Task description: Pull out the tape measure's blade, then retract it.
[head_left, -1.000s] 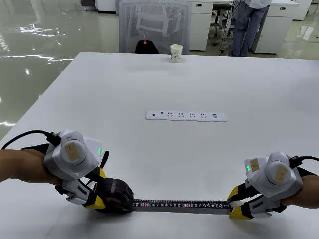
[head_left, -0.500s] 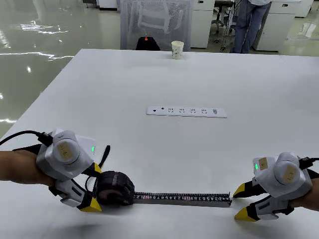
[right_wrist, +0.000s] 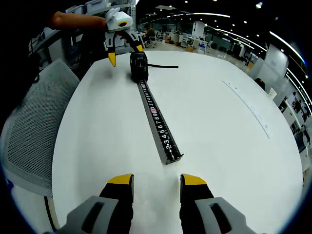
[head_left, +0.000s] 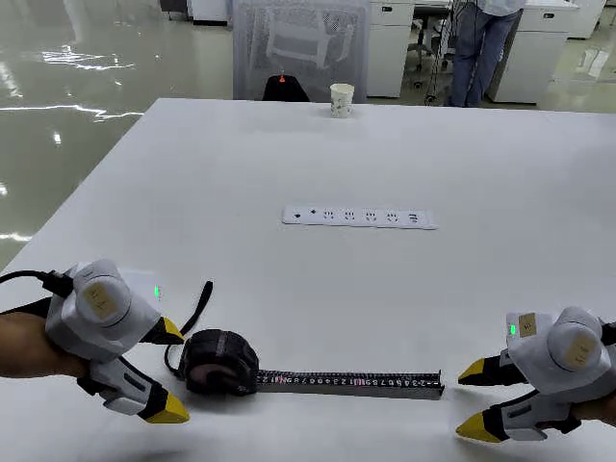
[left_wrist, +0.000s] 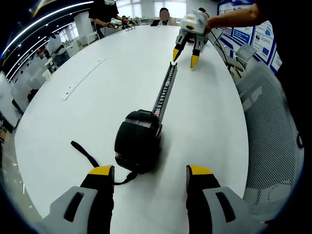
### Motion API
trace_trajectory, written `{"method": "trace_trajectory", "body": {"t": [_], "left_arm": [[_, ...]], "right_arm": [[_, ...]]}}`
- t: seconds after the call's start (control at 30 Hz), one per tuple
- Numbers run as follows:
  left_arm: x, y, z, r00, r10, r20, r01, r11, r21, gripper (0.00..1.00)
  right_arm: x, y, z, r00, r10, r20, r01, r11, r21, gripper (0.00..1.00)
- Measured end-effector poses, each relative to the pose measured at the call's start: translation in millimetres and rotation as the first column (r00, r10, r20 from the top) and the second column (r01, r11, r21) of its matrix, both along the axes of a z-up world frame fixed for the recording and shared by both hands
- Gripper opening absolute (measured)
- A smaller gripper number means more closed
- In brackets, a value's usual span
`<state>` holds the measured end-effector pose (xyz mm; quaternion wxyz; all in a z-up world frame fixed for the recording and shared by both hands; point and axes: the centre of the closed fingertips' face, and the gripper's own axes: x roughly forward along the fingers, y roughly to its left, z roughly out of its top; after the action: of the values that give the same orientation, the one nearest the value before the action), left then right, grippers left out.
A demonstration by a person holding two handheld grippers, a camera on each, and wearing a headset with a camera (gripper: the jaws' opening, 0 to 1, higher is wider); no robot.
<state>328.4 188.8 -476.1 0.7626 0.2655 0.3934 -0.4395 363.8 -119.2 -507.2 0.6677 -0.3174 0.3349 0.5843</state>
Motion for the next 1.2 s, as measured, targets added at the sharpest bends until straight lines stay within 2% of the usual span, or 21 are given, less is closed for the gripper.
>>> {"method": "trace_trajectory", "body": {"t": [0.23,0.37,0.6,0.83,1.03,1.2], "left_arm": [[-8.5,0.9,2.7,0.997,0.073,0.010,-0.073,0.996,-0.051,0.60],[-14.1,2.6,1.8,0.995,0.098,0.013,-0.097,0.993,-0.060,0.63],[-20.6,2.7,5.5,0.986,0.162,0.027,-0.159,0.982,-0.103,0.67],[-29.2,-0.1,7.5,0.977,0.208,0.035,-0.202,0.969,-0.140,0.70],[-34.7,-2.6,9.8,0.966,0.256,0.039,-0.245,0.952,-0.186,0.72],[-40.6,-4.5,8.5,0.957,0.287,0.043,-0.273,0.940,-0.204,0.76]], "right_arm": [[-7.8,0.2,5.2,0.999,-0.045,0.007,0.045,0.998,0.033,0.42],[-12.8,0.3,5.0,0.998,-0.060,0.006,0.060,0.997,0.044,0.45],[-18.8,4.4,9.5,0.995,-0.095,0.009,0.094,0.993,0.075,0.50],[-27.2,6.8,13.0,0.992,-0.128,0.010,0.127,0.987,0.098,0.56],[-36.2,7.8,13.5,0.988,-0.153,0.003,0.151,0.982,0.117,0.59],[-43.6,9.6,13.1,0.984,-0.177,-0.001,0.176,0.975,0.133,0.63]]}}
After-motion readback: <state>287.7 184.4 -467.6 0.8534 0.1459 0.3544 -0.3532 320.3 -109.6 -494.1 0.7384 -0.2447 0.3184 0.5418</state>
